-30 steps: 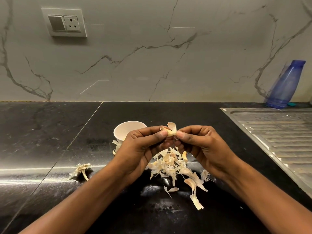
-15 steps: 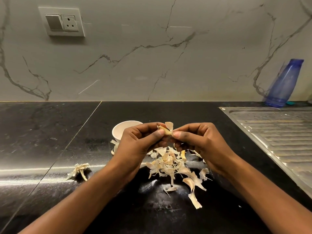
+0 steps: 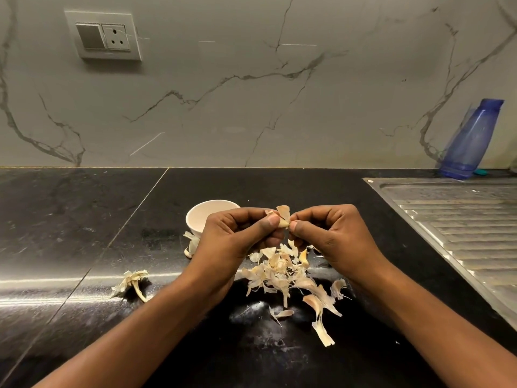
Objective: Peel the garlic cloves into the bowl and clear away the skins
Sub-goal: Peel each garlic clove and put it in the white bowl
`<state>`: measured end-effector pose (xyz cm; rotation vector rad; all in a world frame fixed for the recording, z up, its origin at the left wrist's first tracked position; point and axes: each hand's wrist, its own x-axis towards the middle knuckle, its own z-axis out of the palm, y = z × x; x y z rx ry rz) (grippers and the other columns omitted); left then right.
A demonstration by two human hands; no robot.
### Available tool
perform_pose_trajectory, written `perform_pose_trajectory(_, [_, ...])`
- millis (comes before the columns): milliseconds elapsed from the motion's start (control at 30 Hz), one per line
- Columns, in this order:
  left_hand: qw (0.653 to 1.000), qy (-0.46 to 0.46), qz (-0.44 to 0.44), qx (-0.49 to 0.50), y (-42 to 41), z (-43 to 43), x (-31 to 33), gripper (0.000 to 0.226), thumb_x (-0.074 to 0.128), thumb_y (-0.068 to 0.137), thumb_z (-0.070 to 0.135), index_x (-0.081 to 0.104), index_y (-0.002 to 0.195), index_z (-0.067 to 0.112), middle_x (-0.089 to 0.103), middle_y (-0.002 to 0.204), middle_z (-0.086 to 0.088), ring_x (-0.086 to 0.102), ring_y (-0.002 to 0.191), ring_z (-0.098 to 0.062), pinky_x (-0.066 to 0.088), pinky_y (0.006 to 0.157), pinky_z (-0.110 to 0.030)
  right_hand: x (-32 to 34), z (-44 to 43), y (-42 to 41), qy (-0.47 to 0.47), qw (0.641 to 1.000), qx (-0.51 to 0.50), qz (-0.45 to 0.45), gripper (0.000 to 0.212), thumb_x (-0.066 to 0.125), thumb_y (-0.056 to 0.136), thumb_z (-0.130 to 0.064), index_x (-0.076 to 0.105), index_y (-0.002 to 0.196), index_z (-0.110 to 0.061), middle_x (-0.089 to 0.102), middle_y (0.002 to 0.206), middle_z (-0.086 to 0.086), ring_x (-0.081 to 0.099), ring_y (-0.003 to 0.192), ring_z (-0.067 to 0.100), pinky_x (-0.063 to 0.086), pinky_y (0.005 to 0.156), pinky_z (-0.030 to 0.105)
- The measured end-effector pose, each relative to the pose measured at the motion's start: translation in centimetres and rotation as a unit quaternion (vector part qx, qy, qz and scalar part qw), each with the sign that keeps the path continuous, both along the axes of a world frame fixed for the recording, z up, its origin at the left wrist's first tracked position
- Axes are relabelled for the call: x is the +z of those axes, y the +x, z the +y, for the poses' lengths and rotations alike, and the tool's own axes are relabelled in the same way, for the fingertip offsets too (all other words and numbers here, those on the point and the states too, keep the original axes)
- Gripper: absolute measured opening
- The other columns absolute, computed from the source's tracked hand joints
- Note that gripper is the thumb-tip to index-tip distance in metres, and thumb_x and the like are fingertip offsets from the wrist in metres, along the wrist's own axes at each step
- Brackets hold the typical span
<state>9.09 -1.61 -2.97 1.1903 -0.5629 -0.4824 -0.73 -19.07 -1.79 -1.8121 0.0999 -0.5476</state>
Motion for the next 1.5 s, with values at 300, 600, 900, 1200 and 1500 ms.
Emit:
perform_pose_trajectory(300, [0.987, -0.053, 0.136, -0.067, -0.1, -0.1, 0.5, 0.022, 0.069, 0.082, 0.003, 0.080, 0.100, -0.005, 0.075, 0.110, -0.029, 0.073, 0.095, -0.034, 0.065, 0.078, -0.026, -0.5, 0.0, 0.3, 0.072, 0.997, 0.026, -0.019, 0.012, 0.071, 0.092, 0.005, 0.082, 0.093, 0.000, 0.077, 0.078, 0.020, 0.067, 0.063, 0.020, 0.059, 0.063, 0.028])
perform_pose_trajectory(600, [0.989, -0.067, 0.131, -0.032, 0.3, -0.3, 0.3, 0.025, 0.072, 0.081, 0.003, 0.078, 0.105, -0.005, 0.076, 0.108, -0.026, 0.074, 0.089, -0.025, 0.065, 0.078, -0.027, -0.4, -0.2, 0.2, 0.044, 0.998, 0.031, -0.022, 0.013, 0.073, 0.093, 0.003, 0.083, 0.092, -0.005, 0.077, 0.078, 0.017, 0.069, 0.066, 0.020, 0.059, 0.065, 0.027])
perform_pose_trajectory(900, [0.992, -0.063, 0.110, 0.017, 0.5, -0.3, 0.1, 0.027, 0.071, 0.080, 0.005, 0.077, 0.105, -0.005, 0.076, 0.109, -0.026, 0.076, 0.091, -0.027, 0.063, 0.077, -0.026, -0.3, 0.2, -0.4, -0.066, 0.997, 0.038, -0.033, 0.013, 0.077, 0.091, -0.001, 0.084, 0.089, -0.012, 0.078, 0.078, 0.009, 0.072, 0.068, 0.032, 0.062, 0.065, 0.042])
perform_pose_trajectory(1200, [0.994, -0.058, 0.089, 0.006, 0.5, 0.0, 0.4, 0.030, 0.066, 0.089, 0.007, 0.076, 0.117, 0.002, 0.077, 0.105, -0.020, 0.076, 0.099, -0.024, 0.064, 0.085, -0.030, -0.6, -1.0, -0.5, -0.160, 0.986, 0.047, -0.001, 0.001, 0.084, 0.089, -0.014, 0.084, 0.090, -0.014, 0.080, 0.081, 0.000, 0.077, 0.074, 0.023, 0.066, 0.070, 0.044])
perform_pose_trajectory(1500, [0.996, -0.037, 0.076, -0.018, 0.3, 0.0, 0.6, 0.030, 0.064, 0.094, 0.006, 0.079, 0.118, 0.012, 0.077, 0.114, -0.013, 0.072, 0.117, -0.018, 0.060, 0.090, -0.039, -0.6, -1.4, -0.1, -0.209, 0.977, 0.040, 0.025, 0.021, 0.079, 0.092, -0.036, 0.084, 0.084, -0.018, 0.077, 0.072, -0.006, 0.071, 0.064, 0.013, 0.057, 0.060, 0.028])
